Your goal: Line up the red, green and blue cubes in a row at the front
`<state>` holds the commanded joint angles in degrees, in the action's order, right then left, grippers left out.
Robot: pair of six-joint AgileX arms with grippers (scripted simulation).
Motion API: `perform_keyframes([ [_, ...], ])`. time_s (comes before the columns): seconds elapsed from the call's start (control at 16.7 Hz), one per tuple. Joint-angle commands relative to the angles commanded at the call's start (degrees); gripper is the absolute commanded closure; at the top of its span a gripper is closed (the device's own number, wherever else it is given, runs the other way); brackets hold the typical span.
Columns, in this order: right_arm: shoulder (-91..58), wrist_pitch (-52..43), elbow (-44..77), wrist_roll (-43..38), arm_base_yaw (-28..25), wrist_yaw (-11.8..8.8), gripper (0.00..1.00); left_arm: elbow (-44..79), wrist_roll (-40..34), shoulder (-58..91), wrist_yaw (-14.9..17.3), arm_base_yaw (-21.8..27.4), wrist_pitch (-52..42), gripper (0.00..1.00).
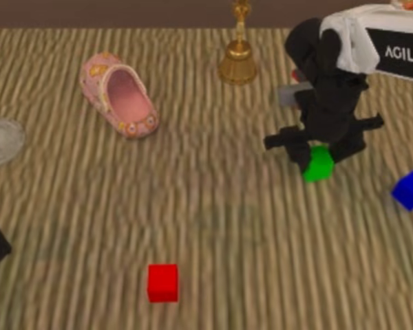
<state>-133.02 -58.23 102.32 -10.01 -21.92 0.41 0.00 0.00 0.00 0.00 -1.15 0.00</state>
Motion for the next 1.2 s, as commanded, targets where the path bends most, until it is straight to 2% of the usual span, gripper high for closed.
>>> perform_keyframes([
  [0.3,2.8,-10.1,6.8,0.0,-0.3,0.0,1.0,0.0,0.0,0.0,0.0,0.0,0.0,0.0],
  [0.72,3.4,-10.9,7.2,-0.8,-0.8,-0.1,1.0,0.0,0.0,0.0,0.0,0.0,0.0,0.0],
  [0.96,6.3,-10.3,3.7,-9.5,-7.6,0.0,1.0,0.0,0.0,0.0,0.0,0.0,0.0,0.0],
  [1.2,11.0,-9.5,-3.1,-26.1,-18.3,0.0,1.0,0.0,0.0,0.0,0.0,0.0,0.0,0.0],
])
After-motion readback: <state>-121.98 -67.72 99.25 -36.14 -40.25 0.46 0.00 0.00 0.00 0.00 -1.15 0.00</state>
